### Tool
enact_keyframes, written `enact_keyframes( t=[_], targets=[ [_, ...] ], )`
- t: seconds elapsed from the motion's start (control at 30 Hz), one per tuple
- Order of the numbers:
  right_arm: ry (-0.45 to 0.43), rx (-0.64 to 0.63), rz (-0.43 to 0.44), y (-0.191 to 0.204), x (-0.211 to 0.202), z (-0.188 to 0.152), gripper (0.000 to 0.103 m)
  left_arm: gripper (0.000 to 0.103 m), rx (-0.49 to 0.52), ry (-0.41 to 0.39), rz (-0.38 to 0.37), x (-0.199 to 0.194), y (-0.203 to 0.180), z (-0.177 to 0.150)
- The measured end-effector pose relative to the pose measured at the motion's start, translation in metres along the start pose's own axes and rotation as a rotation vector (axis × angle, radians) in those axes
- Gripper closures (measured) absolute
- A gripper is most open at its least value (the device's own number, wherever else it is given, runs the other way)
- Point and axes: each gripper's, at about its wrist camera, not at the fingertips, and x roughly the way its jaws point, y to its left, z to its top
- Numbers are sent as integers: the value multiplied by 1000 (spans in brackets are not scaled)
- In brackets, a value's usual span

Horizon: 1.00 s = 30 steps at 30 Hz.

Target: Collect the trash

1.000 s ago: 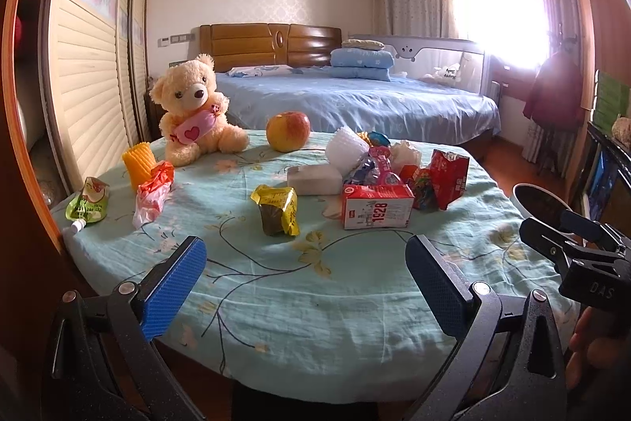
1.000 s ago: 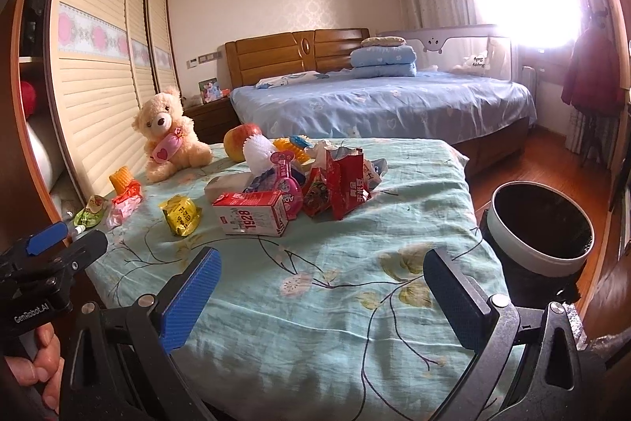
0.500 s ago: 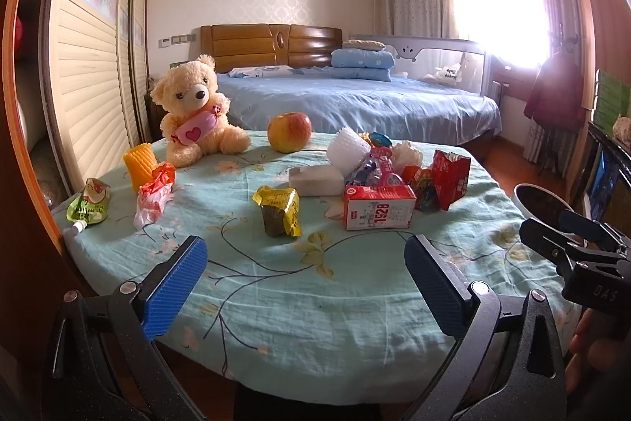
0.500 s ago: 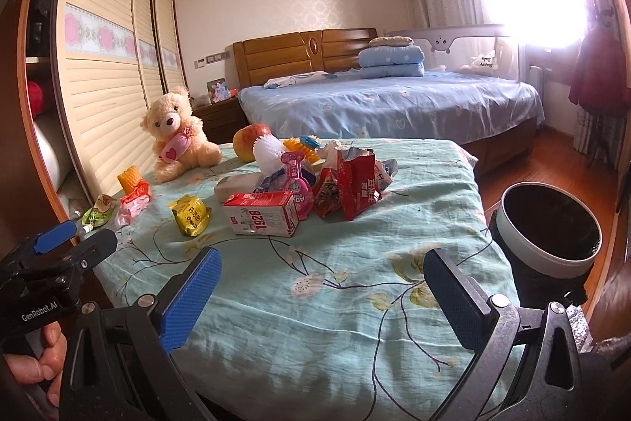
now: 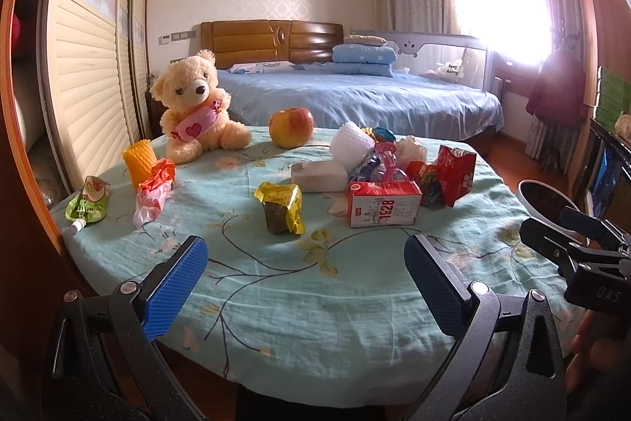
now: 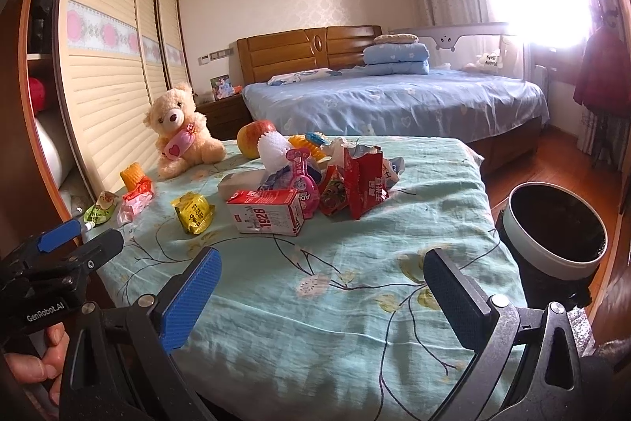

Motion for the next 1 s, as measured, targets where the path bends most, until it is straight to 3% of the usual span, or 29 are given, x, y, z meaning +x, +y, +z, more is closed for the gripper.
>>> enact_keyframes(
  t=[0.47, 1.0],
  targets=[
    [80, -63, 73, 11, 39, 15, 0, 1, -26, 84, 25, 37, 16, -3],
    [284, -75, 166, 7, 126, 31, 2, 7, -89, 205, 32, 113, 41, 15]
  ],
)
